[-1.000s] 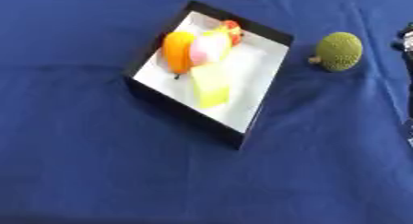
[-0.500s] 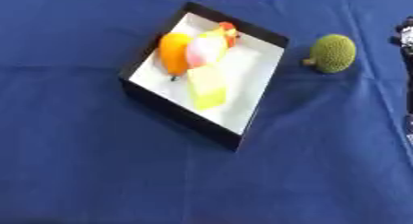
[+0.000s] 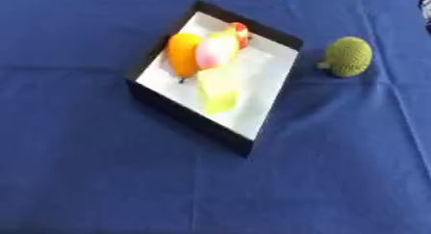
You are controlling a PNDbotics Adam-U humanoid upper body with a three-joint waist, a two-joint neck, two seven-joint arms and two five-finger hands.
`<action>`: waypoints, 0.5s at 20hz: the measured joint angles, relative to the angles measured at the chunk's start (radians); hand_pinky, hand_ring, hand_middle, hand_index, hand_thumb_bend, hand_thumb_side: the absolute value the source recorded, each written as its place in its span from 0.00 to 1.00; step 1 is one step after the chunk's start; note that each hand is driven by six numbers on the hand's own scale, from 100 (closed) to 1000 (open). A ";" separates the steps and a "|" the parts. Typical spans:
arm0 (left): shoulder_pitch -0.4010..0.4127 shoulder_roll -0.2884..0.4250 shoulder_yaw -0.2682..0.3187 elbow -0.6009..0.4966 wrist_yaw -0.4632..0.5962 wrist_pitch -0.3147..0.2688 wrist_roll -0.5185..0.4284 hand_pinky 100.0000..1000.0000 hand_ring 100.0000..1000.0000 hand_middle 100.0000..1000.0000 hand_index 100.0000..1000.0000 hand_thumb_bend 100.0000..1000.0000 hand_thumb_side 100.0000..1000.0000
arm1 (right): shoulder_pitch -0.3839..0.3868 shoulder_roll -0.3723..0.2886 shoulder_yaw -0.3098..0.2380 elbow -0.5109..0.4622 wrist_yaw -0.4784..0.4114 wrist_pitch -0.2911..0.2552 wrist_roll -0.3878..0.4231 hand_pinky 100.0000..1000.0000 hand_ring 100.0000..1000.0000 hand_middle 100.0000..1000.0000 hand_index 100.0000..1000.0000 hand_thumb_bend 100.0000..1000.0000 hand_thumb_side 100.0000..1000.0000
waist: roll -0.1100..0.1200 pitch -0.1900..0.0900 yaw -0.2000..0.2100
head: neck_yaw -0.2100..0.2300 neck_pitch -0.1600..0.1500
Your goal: Pick up objects on the table and place them in the box.
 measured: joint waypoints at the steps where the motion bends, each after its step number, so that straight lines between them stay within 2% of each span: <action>1: 0.000 0.003 -0.007 0.006 0.015 -0.016 0.016 0.69 0.77 0.86 0.87 0.11 0.68 | -0.013 -0.025 0.017 -0.001 0.003 0.015 0.015 0.97 0.86 0.82 0.90 0.00 0.46 | -0.003 0.000 0.000 | 0.002 0.001; 5: 0.000 0.006 -0.033 0.033 0.065 -0.067 0.080 0.69 0.77 0.85 0.87 0.10 0.68 | -0.085 -0.124 0.088 0.008 0.002 0.075 0.079 0.97 0.86 0.82 0.90 0.00 0.48 | -0.006 0.000 -0.001 | 0.006 0.002; 10: 0.000 0.006 -0.070 0.044 0.073 -0.086 0.161 0.69 0.77 0.85 0.86 0.10 0.68 | -0.198 -0.234 0.177 0.084 -0.012 0.135 0.160 0.95 0.87 0.82 0.90 0.00 0.45 | -0.007 0.000 0.000 | 0.006 0.002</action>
